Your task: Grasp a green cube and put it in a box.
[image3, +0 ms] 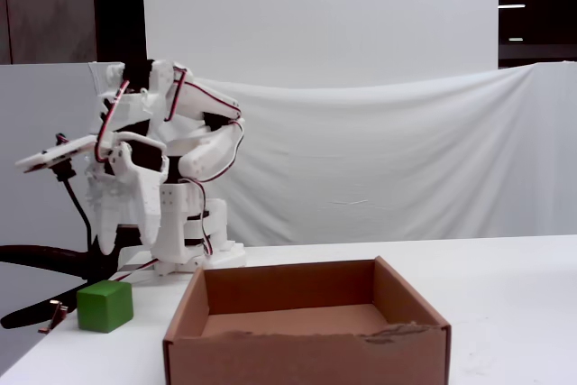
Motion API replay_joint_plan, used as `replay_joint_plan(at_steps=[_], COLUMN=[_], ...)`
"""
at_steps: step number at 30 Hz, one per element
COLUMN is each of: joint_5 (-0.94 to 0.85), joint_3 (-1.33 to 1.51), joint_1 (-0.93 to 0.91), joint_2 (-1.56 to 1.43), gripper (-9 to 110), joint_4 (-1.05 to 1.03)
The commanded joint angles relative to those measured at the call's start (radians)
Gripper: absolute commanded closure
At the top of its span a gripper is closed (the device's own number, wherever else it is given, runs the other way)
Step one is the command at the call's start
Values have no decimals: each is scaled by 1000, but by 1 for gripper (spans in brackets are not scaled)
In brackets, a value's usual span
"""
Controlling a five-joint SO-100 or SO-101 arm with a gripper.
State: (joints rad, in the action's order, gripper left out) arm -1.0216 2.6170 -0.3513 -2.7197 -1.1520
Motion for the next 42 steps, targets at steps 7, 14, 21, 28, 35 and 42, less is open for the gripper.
replay_joint_plan(at_steps=[7,14,21,28,35,42], joint_5=[2,3,3,3,3,3], joint_3=[-129,-186,-199,-190,-169,-156], joint_1=[-48,-11,18,20,29,46], joint_2=[241,417,529,595,617,626], gripper=[65,65,65,65,67,70], joint_4=[94,187,261,302,307,304])
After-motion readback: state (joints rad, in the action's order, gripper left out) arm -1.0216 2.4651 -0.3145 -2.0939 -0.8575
